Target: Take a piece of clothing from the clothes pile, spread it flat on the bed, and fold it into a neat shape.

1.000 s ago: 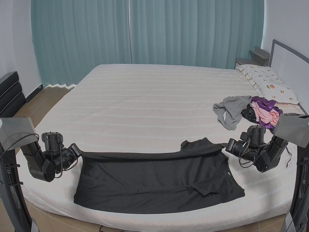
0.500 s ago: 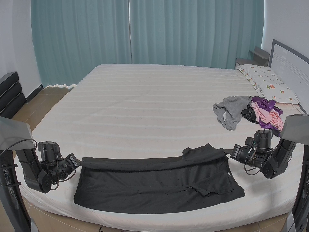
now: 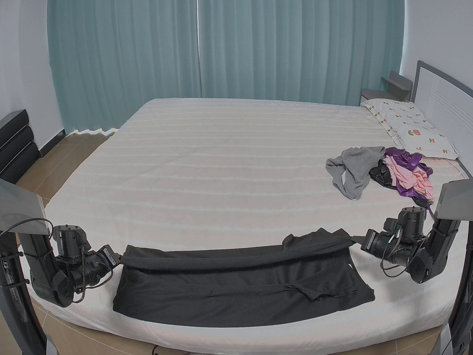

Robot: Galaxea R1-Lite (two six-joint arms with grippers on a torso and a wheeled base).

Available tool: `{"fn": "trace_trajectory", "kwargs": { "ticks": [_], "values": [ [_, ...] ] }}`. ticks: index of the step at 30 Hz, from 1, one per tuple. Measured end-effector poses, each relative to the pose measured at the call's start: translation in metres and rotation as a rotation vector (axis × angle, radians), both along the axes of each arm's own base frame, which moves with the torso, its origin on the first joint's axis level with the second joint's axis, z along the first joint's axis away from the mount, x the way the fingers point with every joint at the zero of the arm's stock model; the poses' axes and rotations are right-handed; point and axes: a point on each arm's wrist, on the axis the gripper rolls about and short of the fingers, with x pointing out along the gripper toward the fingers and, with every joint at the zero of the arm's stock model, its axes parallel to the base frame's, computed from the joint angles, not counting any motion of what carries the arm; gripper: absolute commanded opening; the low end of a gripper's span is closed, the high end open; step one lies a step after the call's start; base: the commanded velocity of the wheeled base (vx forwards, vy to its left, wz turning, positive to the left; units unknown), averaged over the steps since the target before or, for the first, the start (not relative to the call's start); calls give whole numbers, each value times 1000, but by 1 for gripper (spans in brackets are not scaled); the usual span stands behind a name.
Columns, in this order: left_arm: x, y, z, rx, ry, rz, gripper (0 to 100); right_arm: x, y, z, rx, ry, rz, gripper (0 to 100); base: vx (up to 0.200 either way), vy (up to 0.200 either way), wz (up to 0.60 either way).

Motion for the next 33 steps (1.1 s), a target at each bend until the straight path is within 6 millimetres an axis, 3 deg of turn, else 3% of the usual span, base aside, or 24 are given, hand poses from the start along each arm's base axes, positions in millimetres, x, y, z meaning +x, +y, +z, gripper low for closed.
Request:
{"fn": "trace_trajectory", "kwargs": {
  "ticks": [28, 29, 30, 31, 33],
  "values": [
    [-33, -6, -16, 2, 150, -47, 0, -30, -5, -32, -77, 135, 45, 0, 0, 0, 0],
    [-33, -6, -17, 2, 155, -47, 100, -30, -5, -33, -78, 137, 45, 0, 0, 0, 0],
    [-33, -6, -18, 2, 158, -48, 100, -30, -5, -33, -79, 139, 45, 0, 0, 0, 0],
    [-33, -6, -18, 1, 160, -48, 100, -30, -5, -34, -78, 140, 44, 100, 0, 0, 0],
    [-33, -6, -19, 0, 165, -49, 100, -29, -6, -36, -79, 146, 43, 100, 0, 0, 0]
  ]
}}
